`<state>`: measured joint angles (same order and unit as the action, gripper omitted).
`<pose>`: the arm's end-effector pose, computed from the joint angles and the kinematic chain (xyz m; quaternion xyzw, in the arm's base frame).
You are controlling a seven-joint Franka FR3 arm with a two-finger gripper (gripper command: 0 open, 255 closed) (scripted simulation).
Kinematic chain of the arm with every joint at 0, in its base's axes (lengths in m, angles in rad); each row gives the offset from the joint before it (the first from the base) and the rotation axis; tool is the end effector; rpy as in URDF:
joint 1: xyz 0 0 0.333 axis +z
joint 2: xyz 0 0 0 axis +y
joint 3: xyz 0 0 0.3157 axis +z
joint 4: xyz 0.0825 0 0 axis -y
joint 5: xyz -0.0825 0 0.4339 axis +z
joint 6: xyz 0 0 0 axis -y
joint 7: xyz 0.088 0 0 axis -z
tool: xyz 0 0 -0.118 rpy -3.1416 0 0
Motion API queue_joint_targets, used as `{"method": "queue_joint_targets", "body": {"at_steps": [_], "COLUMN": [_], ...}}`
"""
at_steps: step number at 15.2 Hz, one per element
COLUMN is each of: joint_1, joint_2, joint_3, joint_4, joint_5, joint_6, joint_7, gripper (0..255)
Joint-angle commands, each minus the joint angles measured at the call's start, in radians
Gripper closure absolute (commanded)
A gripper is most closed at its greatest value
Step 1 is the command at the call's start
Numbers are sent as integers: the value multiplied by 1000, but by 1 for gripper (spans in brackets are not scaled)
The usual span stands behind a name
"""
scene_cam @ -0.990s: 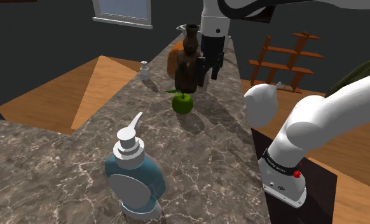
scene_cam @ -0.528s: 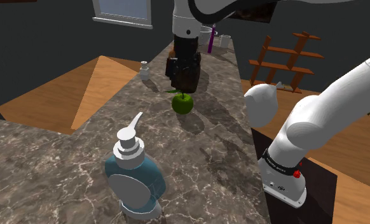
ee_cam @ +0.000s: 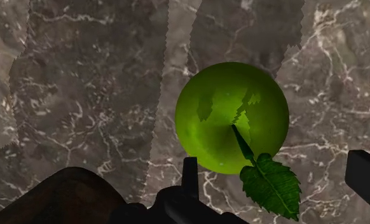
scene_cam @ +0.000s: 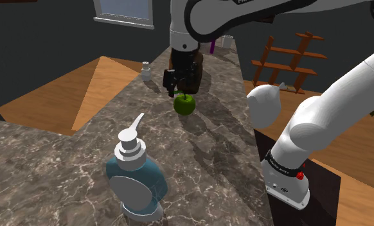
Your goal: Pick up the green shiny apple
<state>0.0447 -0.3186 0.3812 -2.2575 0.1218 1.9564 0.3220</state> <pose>0.4560 0.2226 0.4508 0.9998 0.0201 0.0001 0.0021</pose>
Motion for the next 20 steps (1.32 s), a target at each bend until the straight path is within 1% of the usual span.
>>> {"method": "queue_joint_targets", "body": {"at_steps": [1,2,11,20], "joint_1": [0,0,0,-2], "joint_2": [0,0,0,-21], "joint_3": [1,0,1,-12], "joint_4": [-12,-12,-11,92], "joint_5": [1,1,1,-1], "joint_6": [12,12,12,-112], "joint_7": [-1,-1,-1,-3], "gripper": [0,255,255,255]}}
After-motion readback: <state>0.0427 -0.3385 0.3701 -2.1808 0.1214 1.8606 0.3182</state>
